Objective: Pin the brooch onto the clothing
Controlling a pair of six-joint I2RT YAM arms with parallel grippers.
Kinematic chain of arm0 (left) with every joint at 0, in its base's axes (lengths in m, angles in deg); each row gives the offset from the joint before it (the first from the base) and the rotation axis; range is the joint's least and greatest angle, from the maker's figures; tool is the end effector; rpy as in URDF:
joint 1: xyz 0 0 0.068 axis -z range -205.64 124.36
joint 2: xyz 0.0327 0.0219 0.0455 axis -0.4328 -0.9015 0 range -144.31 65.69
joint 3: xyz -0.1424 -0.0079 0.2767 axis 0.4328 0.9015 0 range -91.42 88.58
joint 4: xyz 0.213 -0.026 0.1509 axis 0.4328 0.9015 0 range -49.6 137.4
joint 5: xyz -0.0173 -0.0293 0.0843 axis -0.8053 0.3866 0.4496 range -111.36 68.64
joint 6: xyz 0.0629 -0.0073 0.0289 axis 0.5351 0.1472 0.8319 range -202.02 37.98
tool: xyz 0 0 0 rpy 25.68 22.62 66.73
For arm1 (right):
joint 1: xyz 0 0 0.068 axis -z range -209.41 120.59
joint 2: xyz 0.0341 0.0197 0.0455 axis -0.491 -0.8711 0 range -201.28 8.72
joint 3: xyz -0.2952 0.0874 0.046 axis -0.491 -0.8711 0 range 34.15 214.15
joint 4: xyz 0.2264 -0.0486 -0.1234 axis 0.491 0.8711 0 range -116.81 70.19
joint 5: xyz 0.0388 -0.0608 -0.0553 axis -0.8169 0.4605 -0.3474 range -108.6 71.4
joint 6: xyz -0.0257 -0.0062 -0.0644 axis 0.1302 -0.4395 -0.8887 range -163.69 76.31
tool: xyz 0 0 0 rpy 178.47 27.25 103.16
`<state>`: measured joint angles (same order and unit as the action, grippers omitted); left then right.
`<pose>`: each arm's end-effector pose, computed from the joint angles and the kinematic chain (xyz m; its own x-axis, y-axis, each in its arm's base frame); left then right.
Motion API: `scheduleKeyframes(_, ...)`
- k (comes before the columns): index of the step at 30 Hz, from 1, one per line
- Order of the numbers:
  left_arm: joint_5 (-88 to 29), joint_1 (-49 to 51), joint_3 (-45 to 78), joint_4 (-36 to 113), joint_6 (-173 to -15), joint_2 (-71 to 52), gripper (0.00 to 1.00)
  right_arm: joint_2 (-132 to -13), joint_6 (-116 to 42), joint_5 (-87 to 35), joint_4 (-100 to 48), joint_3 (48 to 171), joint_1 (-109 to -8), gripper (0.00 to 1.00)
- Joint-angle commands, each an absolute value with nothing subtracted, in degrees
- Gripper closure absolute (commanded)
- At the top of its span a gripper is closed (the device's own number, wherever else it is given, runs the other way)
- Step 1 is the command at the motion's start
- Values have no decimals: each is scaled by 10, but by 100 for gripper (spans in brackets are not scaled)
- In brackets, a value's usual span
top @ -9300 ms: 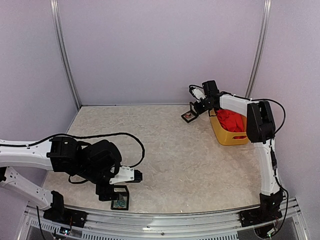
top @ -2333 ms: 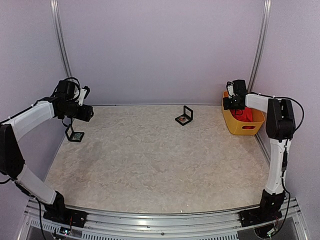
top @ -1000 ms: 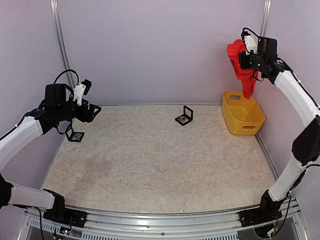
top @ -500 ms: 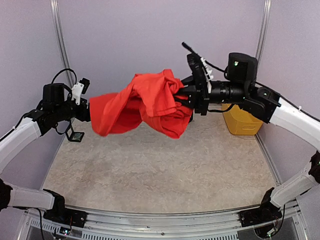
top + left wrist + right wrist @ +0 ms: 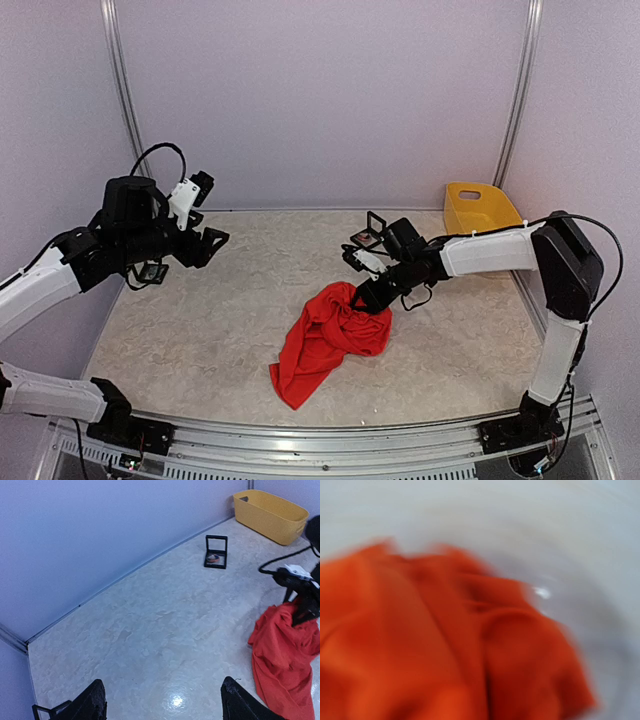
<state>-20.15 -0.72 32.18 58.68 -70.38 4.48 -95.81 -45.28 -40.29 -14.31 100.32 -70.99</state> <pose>0.2219 -0.1018 0.3675 -0.2669 0.3466 -0.8992 0.4671 0.8627 0.1938 0.2899 0.2853 0.2036 -0.5580 -0.5293 -0.6391 -0.8069 0.5258 0.2691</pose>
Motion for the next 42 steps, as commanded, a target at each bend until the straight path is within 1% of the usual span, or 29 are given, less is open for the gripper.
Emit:
scheduleKeyframes(1, -142, 176, 328, 653, -708, 46, 26, -972, -341, -216, -69, 1037, -629, 55)
scheduleKeyframes(2, -134, 213, 332, 660, -718, 32, 26, -959, -338, -196, -77, 1023, -626, 53)
scheduleKeyframes(4, -132, 275, 343, 665, -745, 6, 26, -938, -337, -154, -77, 1016, -625, 45)
scheduleKeyframes(7, -147, 340, 365, 652, -790, -58, 26, -921, -338, -108, -39, 1023, -625, 40)
scheduleKeyframes(10, -148, 370, 386, 613, -813, -135, 26, -897, -333, -75, -7, 1015, -626, 34)
scheduleKeyframes(13, -143, 369, 395, 556, -817, -197, 25, -863, -324, -46, 16, 1003, -635, 33)
scheduleKeyframes(17, -126, 339, 390, 471, -803, -239, 25, -836, -336, -29, 13, 994, -688, 34)
scheduleKeyframes(19, -141, 308, 383, 444, -805, -263, 27, -835, -346, -77, -3, 995, -716, 35)
scheduleKeyframes(23, -155, 283, 357, 428, -794, -311, 31, -840, -319, -182, -82, 969, -728, 50)
scheduleKeyframes(25, -156, 281, 350, 417, -782, -328, 32, -853, -299, -197, -114, 958, -729, 52)
scheduleKeyframes(28, -169, 274, 328, 418, -779, -360, 36, -891, -289, -197, -126, 967, -728, 52)
scheduleKeyframes(31, -162, 269, 314, 413, -775, -388, 40, -931, -289, -207, -140, 978, -729, 46)
scheduleKeyframes(33, -150, 266, 306, 415, -773, -403, 46, -955, -288, -196, -148, 986, -728, 45)
scheduleKeyframes(34, -149, 265, 303, 416, -772, -409, 50, -970, -289, -191, -148, 993, -728, 46)
scheduleKeyframes(35, -149, 263, 302, 415, -772, -413, 54, -979, -288, -180, -148, 1000, -728, 47)
scheduleKeyframes(36, -151, 262, 303, 413, -773, -417, 59, -986, -289, -177, -150, 1004, -727, 51)
scheduleKeyframes(37, -153, 260, 303, 413, -773, -419, 67, -990, -290, -179, -152, 1007, -727, 62)
scheduleKeyframes(38, -154, 259, 303, 413, -773, -422, 78, -989, -291, -182, -156, 1009, -726, 73)
scheduleKeyframes(39, -154, 258, 304, 413, -772, -422, 94, -984, -294, -185, -160, 1010, -726, 84)
scheduleKeyframes(40, -151, 257, 307, 413, -772, -422, 100, -978, -297, -198, -162, 1011, -723, 92)
scheduleKeyframes(41, -143, 255, 308, 413, -771, -419, 100, -968, -301, -210, -161, 1015, -720, 100)
scheduleKeyframes(42, -127, 251, 309, 417, -771, -415, 100, -955, -308, -221, -155, 1021, -715, 100)
